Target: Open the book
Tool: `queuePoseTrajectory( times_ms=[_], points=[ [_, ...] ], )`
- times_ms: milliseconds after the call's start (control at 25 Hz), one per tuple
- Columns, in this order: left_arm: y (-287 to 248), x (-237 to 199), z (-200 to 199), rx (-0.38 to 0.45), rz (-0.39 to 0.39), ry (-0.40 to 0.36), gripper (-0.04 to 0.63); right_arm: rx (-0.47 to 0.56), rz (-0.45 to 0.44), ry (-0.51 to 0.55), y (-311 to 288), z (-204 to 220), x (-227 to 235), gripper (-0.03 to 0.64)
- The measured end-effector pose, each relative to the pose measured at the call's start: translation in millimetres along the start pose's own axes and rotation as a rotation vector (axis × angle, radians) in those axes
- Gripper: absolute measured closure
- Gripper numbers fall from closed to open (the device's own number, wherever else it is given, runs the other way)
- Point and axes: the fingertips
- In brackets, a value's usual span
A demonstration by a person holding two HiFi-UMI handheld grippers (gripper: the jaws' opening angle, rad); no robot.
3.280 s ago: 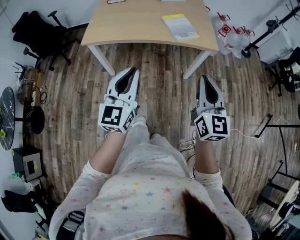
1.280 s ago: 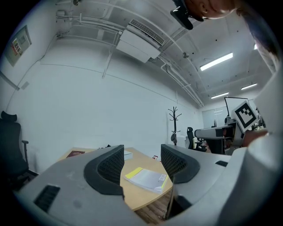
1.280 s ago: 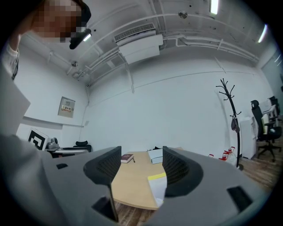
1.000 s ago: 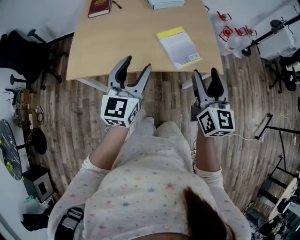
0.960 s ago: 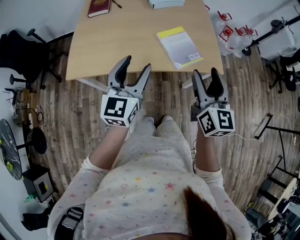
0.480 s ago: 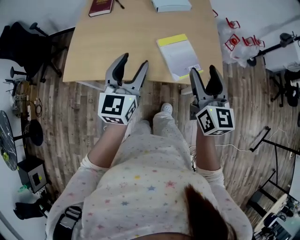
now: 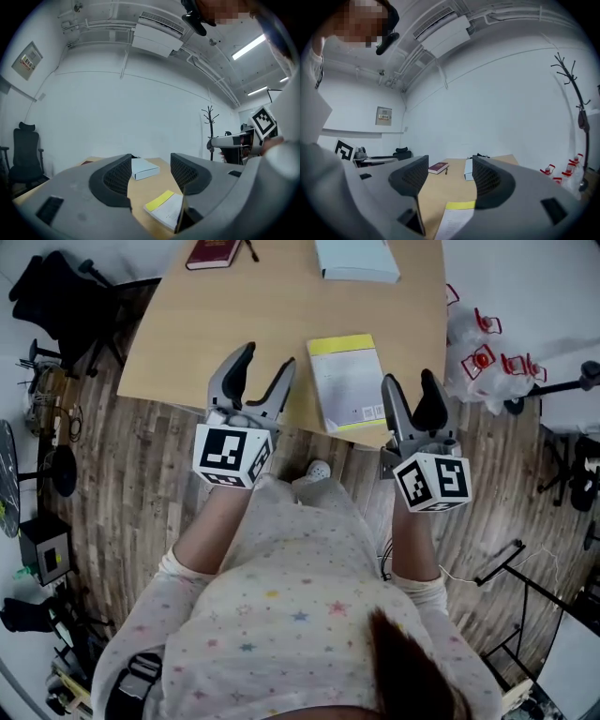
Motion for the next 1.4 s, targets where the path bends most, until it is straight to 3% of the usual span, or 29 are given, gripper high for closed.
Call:
queuePoseTrajectory(
  times_ms=[400,1120,1400],
  points=[
    [-16.5,-17.9,4.7,-0.019,-0.061,0.004,0.357,-0.026,-0.055,-0.029,-35.8,7.2,6.0,0.344],
    [-79.4,-89.5,-3.0,0.005,0.062,0.007,0.357,0.01,0.046,-0.016,-120.2,-5.0,-10.6,0.344],
    [-91.2,-94.3,-3.0,0.013,0.032,0.006,0.357,-0.012,0.038,-0.016,-130.8,-1.0,-2.9,0.344]
  ],
)
Point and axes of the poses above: the fingertips, and each gripper's own axes: y backward along the fingers, x to its right, z out of its underside, and after that the axes turned 2 degrees about z, right-handed
